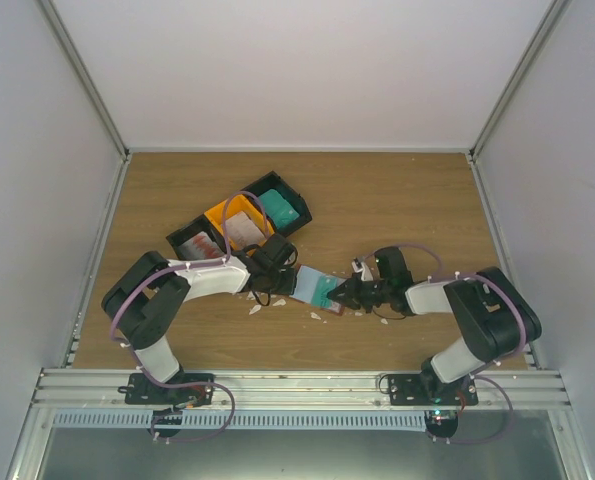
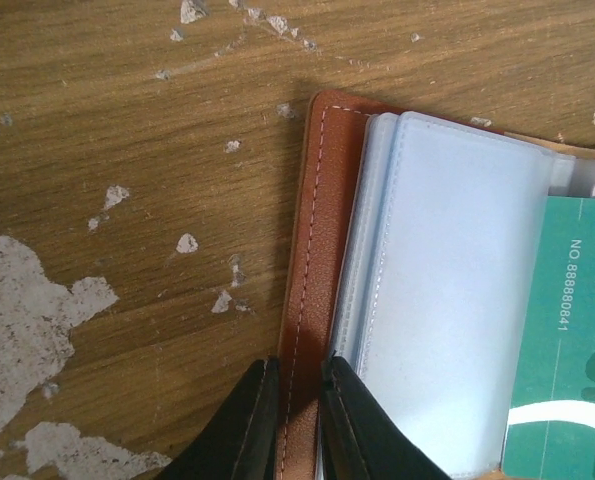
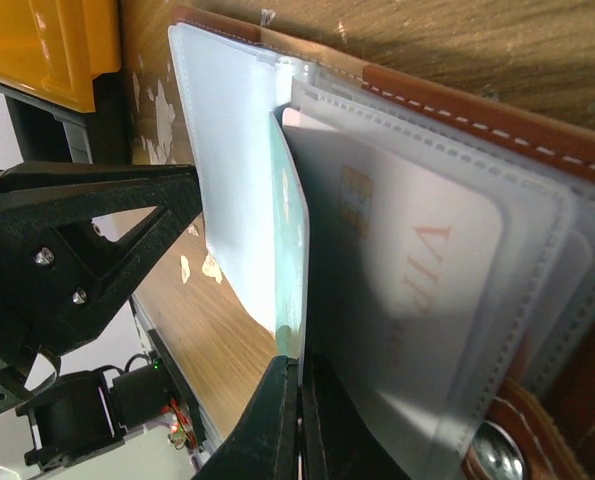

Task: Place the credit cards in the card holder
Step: Insert the credit card into the card holder.

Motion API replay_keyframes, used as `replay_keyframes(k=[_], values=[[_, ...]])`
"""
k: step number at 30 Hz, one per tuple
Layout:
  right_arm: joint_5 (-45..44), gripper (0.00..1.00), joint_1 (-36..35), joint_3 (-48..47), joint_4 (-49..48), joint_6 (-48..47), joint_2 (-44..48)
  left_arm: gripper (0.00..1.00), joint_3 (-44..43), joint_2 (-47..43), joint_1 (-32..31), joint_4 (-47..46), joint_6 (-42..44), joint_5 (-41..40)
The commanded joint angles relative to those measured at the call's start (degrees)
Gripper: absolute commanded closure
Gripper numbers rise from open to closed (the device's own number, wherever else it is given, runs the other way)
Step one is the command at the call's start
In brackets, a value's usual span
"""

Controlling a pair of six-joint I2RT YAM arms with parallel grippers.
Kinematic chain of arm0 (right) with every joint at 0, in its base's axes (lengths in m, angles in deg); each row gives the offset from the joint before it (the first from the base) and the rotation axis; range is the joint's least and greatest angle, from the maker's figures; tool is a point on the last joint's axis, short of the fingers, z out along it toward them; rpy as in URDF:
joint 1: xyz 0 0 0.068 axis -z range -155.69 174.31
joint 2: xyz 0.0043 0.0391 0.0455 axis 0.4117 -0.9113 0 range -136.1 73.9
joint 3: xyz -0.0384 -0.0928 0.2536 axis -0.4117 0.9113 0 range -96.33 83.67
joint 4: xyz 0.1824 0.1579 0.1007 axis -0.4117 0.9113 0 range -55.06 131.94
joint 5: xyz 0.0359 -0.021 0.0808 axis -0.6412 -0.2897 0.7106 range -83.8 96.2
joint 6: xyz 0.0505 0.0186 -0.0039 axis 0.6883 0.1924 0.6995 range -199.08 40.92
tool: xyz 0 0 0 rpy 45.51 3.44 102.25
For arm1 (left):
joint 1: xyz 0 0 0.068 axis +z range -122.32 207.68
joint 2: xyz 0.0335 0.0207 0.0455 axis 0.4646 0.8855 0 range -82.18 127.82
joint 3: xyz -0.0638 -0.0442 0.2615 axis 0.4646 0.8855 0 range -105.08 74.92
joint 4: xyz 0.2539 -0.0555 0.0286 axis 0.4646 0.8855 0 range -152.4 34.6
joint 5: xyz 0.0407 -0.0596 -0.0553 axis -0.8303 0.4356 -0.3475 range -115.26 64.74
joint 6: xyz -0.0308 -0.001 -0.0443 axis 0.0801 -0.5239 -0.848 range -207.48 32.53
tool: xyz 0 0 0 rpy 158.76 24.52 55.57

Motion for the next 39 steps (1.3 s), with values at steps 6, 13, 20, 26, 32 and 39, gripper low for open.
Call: replay_keyframes(k=[6, 13, 20, 26, 32, 39], values=[[-2.18, 1.00, 0.59, -0.99, -0.06, -0.97, -2.13, 0.86, 1.81, 1.92, -1.10, 1.63, -0.08, 0.88], [-2.23, 0.99, 0.57, -1.38, -1.07, -0.47, -4.24, 0.87, 1.98, 2.20, -1.20, 1.18, -0.16, 1.68], [-2.01, 0.99, 0.57, -1.02, -2.98, 1.26, -5.40, 0.87, 1.98, 2.20, -1.29, 0.95, -0.08, 2.37], [-1.36, 1.00, 0.60, -1.21, -5.09, 2.19, -6.55, 0.87, 1.98, 2.27, -1.40, 0.75, -0.08, 2.90], [1.50, 1.00, 0.58, -2.34, -6.04, 1.19, -8.35, 0.87, 1.98, 2.35, -1.49, 0.51, -0.09, 3.35], [3.18, 0.99, 0.50, -2.75, -6.95, 1.43, -9.93, 0.87, 1.77, 2.71, -1.58, 0.35, 0.01, 3.65]])
